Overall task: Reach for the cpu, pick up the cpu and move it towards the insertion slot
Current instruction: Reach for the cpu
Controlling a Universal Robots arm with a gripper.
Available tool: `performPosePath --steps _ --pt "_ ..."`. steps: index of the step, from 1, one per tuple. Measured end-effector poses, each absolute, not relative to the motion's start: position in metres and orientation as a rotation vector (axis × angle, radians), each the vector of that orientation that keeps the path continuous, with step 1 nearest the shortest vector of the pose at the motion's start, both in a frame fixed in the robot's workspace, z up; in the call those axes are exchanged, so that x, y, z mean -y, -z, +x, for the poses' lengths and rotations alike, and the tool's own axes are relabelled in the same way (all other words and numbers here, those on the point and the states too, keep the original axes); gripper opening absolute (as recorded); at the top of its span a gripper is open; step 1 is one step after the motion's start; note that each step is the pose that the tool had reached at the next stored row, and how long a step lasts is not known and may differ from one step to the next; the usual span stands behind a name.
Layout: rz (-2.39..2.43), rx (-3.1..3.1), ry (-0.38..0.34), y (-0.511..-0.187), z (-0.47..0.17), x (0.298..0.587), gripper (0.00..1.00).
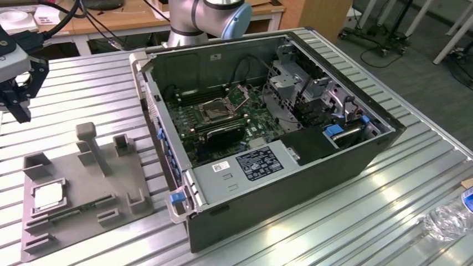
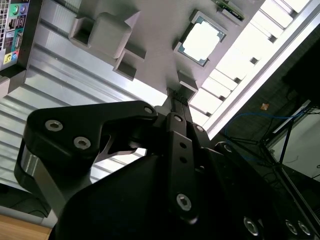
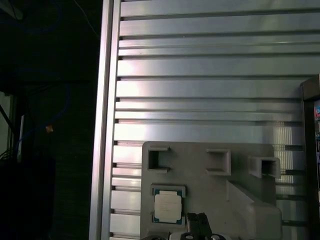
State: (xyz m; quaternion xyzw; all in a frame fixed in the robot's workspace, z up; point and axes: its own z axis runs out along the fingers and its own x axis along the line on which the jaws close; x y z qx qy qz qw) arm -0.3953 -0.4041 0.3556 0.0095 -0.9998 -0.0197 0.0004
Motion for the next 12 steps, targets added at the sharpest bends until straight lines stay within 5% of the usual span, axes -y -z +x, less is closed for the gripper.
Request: performPosePath --steps 12 --pt "0.030 3.140 0.062 -0.3547 -0.3954 0.4077 0.11"
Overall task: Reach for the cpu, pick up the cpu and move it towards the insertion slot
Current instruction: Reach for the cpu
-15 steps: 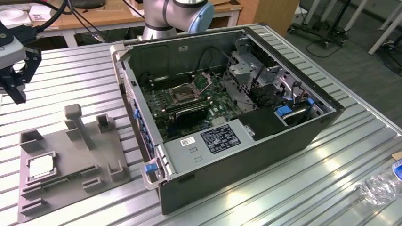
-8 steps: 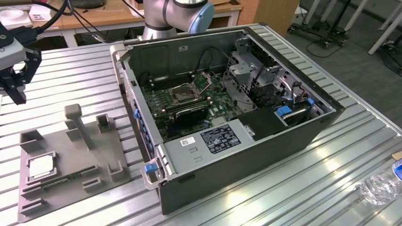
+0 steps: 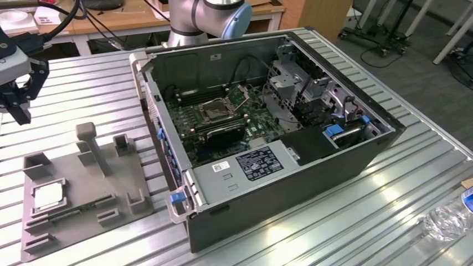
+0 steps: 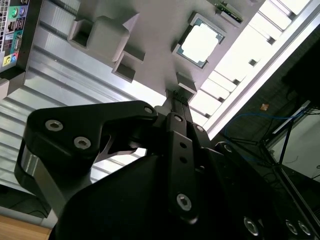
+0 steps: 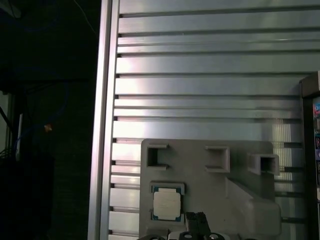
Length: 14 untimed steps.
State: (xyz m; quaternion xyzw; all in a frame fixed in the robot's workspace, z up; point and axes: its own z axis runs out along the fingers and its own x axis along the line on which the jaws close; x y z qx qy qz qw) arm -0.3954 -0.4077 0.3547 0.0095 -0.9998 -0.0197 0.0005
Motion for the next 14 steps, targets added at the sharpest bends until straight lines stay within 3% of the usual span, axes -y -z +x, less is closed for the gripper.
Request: performPosePath --steps 14 --pt "0.030 3.140 0.062 -0.3505 -0.3954 0.4146 0.11"
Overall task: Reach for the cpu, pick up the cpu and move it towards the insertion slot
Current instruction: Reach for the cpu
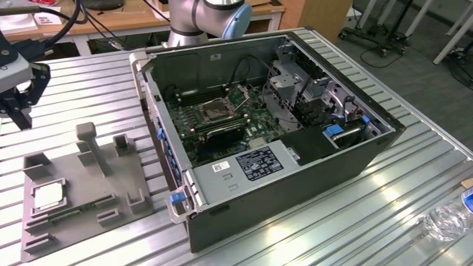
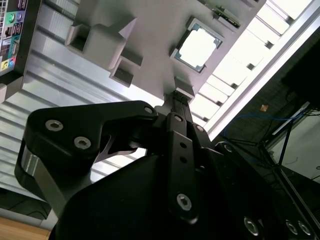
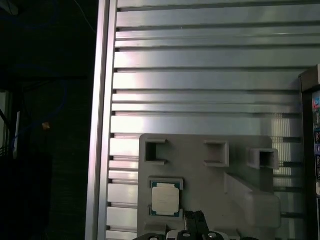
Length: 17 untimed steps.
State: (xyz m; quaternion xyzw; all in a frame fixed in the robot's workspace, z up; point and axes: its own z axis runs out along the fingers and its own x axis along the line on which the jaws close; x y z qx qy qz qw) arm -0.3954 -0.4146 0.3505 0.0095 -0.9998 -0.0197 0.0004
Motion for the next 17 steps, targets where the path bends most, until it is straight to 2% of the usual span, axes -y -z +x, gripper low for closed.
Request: performPosePath --steps 17 --pt "0.030 3.140 0.062 -0.3467 -0.3955 0.4167 0.11"
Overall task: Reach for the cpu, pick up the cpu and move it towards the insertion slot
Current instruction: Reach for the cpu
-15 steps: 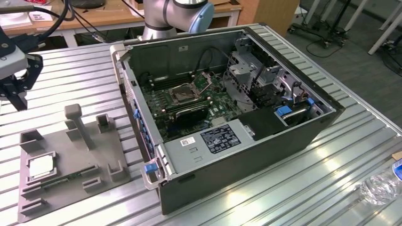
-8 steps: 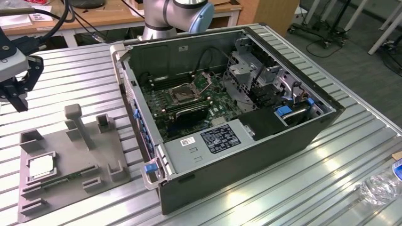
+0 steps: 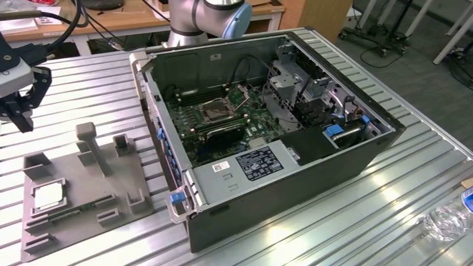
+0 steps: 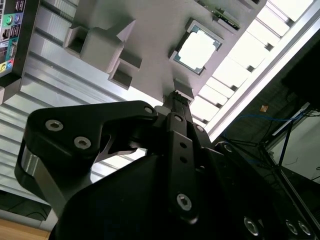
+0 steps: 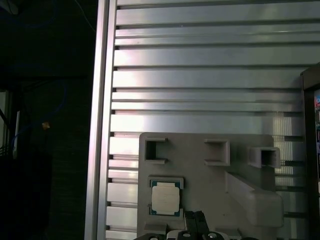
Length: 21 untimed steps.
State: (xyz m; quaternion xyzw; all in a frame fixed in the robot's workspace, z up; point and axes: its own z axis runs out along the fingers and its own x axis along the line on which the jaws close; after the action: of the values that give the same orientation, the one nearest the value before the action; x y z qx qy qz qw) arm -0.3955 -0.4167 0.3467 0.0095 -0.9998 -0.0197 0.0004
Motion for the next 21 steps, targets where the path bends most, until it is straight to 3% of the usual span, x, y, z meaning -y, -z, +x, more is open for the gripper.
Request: performPosePath --steps 21 --pt "0.030 3.140 0.062 -0.3418 -0.3963 0.4193 0.11"
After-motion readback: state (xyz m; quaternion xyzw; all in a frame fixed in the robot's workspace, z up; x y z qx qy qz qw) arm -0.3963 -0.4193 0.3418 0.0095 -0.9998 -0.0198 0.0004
